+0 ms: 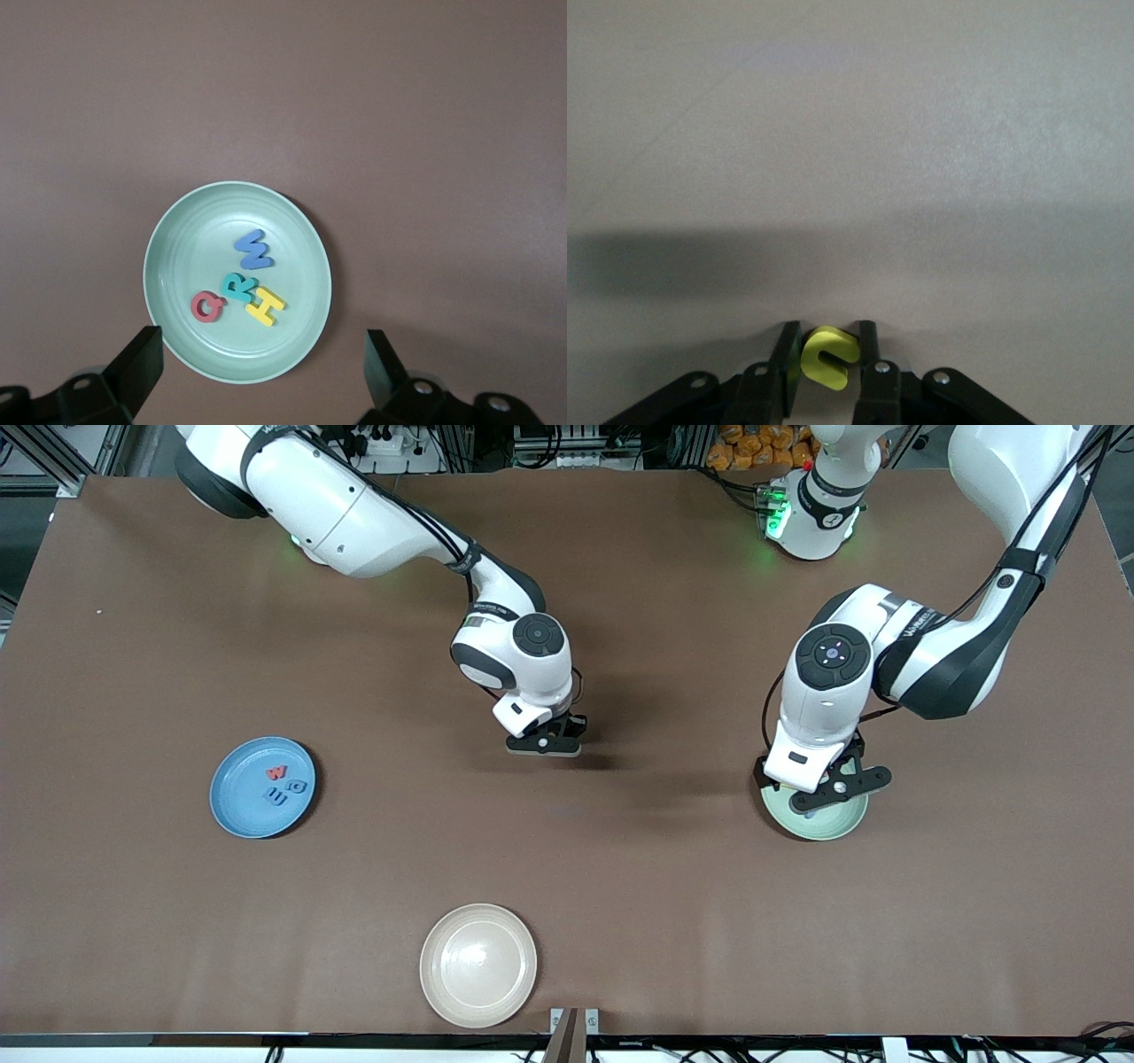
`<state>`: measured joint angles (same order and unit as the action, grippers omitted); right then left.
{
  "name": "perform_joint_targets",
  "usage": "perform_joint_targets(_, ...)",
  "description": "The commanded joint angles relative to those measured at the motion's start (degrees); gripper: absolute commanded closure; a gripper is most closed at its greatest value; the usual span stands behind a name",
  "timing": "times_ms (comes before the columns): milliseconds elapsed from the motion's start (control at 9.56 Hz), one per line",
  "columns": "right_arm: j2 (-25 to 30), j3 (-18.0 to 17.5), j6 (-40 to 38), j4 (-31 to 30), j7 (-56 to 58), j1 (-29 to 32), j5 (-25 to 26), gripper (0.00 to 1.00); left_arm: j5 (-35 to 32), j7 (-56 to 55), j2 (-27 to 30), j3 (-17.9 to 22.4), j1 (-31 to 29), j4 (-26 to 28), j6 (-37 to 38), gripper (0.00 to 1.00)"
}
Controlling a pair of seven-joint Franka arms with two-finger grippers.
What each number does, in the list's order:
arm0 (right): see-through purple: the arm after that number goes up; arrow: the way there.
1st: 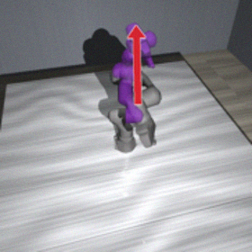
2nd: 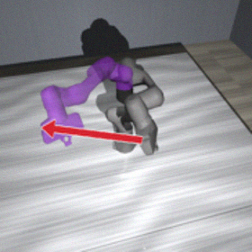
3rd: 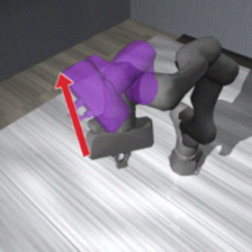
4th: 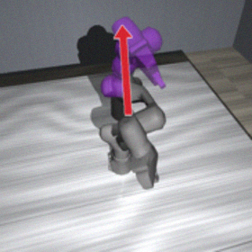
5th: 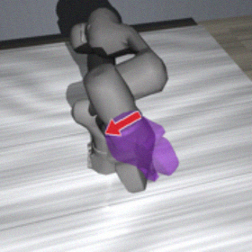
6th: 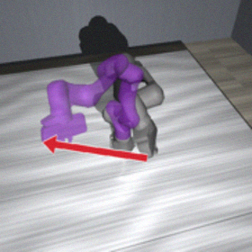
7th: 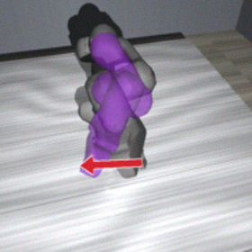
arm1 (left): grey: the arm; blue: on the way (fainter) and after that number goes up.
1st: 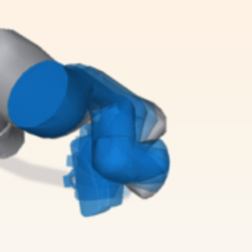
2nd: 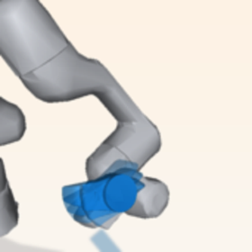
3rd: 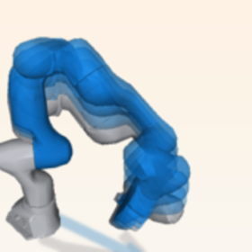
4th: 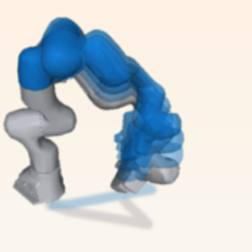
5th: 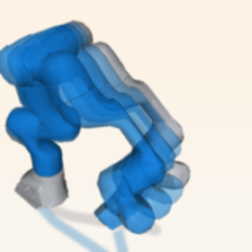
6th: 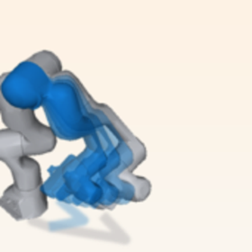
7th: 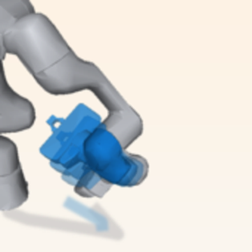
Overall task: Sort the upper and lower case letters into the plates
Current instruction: 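Carry the yellow u to the blue plate with the right gripper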
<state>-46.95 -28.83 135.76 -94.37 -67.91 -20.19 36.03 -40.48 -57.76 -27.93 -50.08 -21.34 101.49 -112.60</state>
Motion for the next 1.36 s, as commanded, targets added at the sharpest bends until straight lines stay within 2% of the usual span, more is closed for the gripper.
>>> perform_joint_targets(0, -0.34, 0.0, -2.76, 0.85, 8.2, 2.6, -1.04, 0.98, 0.92, -0.16, -0.11, -0.2, 0.6, -0.86, 1.24, 0.0)
perform_joint_targets(105, -0.07, -0.87, -5.39, 0.94, 13.54, 4.0, -1.04, 1.0, 1.01, -0.16, -0.11, -0.2, 0.6, -1.03, 1.24, 0.0)
perform_joint_targets(418, 0.28, -7.63, -11.37, 0.94, 29.72, 16.73, -1.05, 1.0, 1.1, -0.16, -0.11, -0.2, 0.68, -1.21, 1.24, 0.0)
perform_joint_targets(732, 3.17, -7.82, -16.56, 0.5, 41.96, 22.38, -0.7, 1.0, 1.28, -0.33, -0.02, -0.2, 0.6, -1.21, 1.16, 0.0)
perform_joint_targets(1046, 9.23, -7.91, -18.95, -3.01, 54.58, 28.95, -0.6, 1.0, 1.28, -0.42, -0.02, -0.29, 0.6, -1.21, 1.24, 0.0)
perform_joint_targets(1151, 10.64, -8.52, -18.78, -5.1, 58.29, 31.94, -0.61, 1.0, 1.28, -0.42, -0.02, -0.29, 0.6, -1.21, 1.16, 0.0)
perform_joint_targets(1255, 11.61, -10.61, -18.6, -6.78, 61.72, 36.32, -0.61, 1.0, 1.28, -0.33, 0.06, -0.29, 0.6, -1.21, 1.24, 0.0)
